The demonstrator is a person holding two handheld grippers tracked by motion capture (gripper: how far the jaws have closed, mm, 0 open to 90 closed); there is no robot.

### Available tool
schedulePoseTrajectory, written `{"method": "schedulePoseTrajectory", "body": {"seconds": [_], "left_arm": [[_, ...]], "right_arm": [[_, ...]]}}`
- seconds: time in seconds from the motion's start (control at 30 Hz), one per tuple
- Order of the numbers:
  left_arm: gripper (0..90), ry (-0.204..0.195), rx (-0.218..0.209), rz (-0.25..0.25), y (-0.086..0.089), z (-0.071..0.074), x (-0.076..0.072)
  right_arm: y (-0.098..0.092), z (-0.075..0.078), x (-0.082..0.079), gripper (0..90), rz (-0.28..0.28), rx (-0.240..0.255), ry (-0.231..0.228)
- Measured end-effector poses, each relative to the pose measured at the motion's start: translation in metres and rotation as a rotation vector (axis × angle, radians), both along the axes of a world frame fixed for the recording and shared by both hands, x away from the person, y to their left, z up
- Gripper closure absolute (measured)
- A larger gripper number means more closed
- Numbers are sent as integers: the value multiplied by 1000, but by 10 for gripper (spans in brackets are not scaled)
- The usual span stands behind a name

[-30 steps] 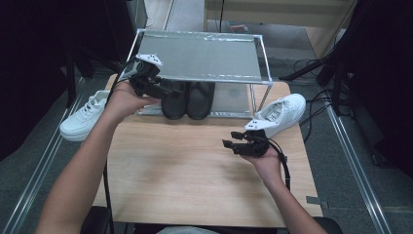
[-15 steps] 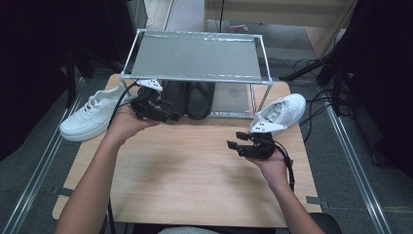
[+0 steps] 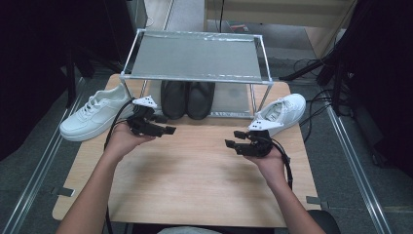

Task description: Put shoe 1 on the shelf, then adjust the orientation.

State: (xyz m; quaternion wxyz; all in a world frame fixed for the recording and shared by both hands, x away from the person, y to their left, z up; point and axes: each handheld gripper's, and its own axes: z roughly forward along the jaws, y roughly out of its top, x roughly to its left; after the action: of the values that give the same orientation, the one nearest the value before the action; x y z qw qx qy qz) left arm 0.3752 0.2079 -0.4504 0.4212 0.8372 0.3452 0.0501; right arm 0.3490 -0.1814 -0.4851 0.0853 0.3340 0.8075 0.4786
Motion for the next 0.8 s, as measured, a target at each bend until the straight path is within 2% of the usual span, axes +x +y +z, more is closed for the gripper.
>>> {"method": "schedulePoseTrajectory", "body": {"seconds": [0.23, 0.37, 0.67, 0.8], "left_arm": [[385, 3, -17, 38, 22, 1, 0], [383, 9, -29, 82, 40, 1, -1], [394, -12, -40, 212, 84, 4, -3], [397, -22, -19, 269, 103, 4, -5]], "right_arm": [[-1, -1, 1, 459, -4, -3, 6], [0, -1, 1, 460, -5, -6, 4], [1, -2, 2, 459, 0, -15, 8], [1, -2, 1, 460, -1, -21, 3]]}}
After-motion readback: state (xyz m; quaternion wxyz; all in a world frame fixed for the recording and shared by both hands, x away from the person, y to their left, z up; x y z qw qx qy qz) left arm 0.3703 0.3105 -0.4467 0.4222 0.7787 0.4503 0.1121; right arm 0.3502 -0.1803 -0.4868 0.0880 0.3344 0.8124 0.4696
